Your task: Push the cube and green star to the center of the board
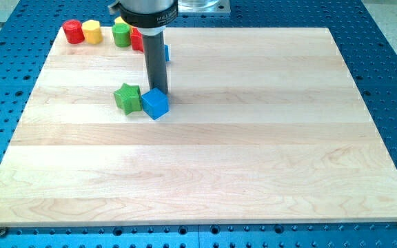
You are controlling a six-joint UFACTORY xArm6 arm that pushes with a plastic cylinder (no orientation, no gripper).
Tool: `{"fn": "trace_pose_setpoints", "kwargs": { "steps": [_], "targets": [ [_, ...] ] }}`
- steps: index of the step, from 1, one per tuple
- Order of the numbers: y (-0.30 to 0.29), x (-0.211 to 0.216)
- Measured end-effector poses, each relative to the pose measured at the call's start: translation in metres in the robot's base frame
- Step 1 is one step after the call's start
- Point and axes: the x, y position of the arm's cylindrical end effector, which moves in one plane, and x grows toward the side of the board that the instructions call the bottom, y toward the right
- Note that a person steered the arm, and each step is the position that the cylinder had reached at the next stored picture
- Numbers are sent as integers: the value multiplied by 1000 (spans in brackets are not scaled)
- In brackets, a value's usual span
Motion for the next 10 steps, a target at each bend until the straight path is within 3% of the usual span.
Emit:
{"fn": "trace_pose_setpoints", "kwargs": {
  "steps": [2,3,4,5,6,7,8,9,10],
  "targets": [
    [-94,-4],
    [-88,27],
    [2,18],
    [41,47],
    [-2,32],
    [-24,57],
    [-84,61],
    [-70,99],
    [-22,79]
  ]
}}
